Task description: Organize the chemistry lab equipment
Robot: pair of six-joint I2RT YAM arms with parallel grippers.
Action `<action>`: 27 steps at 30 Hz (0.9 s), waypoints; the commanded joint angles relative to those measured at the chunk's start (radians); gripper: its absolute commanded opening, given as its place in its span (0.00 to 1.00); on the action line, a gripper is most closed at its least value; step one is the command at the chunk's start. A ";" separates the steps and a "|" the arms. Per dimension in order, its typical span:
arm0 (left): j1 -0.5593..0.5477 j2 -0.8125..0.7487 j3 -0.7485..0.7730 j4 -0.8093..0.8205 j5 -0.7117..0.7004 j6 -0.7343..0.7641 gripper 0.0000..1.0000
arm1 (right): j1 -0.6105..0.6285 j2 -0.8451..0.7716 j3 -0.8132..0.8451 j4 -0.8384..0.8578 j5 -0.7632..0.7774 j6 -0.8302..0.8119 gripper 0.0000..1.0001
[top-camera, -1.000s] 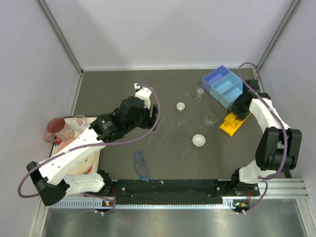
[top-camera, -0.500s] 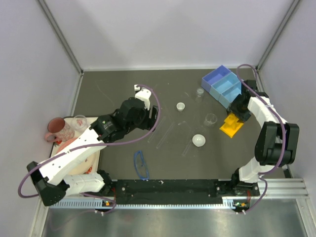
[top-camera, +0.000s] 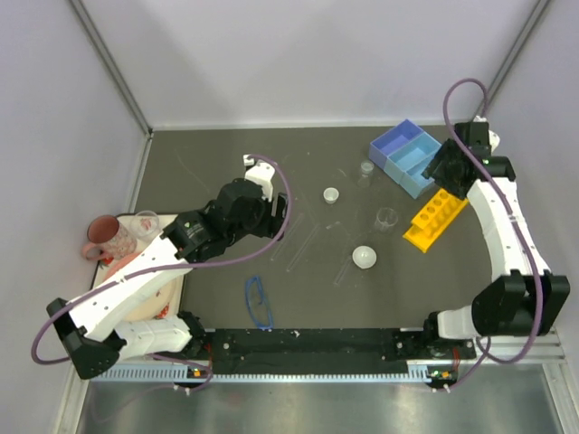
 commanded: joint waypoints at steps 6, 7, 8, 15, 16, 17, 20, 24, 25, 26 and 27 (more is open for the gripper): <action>0.010 -0.068 0.004 -0.011 -0.047 0.026 0.86 | 0.320 -0.135 0.052 -0.061 -0.119 -0.151 0.64; 0.011 -0.068 0.004 -0.026 -0.075 0.023 0.88 | 0.348 -0.132 0.049 -0.058 -0.142 -0.159 0.64; 0.016 -0.073 0.004 -0.034 -0.089 0.021 0.90 | 0.413 -0.120 0.046 -0.054 -0.151 -0.178 0.64; 0.097 -0.056 -0.028 -0.023 -0.064 0.018 0.93 | 0.631 -0.016 0.057 -0.031 -0.099 -0.186 0.64; 0.102 -0.048 -0.037 -0.016 -0.067 0.019 0.93 | 0.647 -0.010 0.055 -0.025 -0.082 -0.174 0.64; 0.106 -0.030 -0.066 0.018 -0.069 0.027 0.92 | 0.661 -0.008 0.046 -0.008 -0.073 -0.171 0.64; 0.108 0.010 -0.117 0.070 -0.060 0.056 0.90 | 0.682 -0.019 0.005 0.027 -0.073 -0.153 0.64; 0.107 0.079 -0.154 0.139 0.038 0.110 0.86 | 0.681 -0.083 -0.067 0.064 -0.102 -0.151 0.64; 0.108 0.100 -0.150 0.142 0.058 0.125 0.85 | 0.682 -0.114 -0.080 0.067 -0.107 -0.151 0.64; 0.107 0.149 -0.143 0.144 0.065 0.145 0.85 | 0.684 -0.129 -0.102 0.069 -0.113 -0.152 0.64; 0.108 0.177 -0.136 0.133 0.057 0.145 0.85 | 0.684 -0.143 -0.115 0.074 -0.122 -0.151 0.64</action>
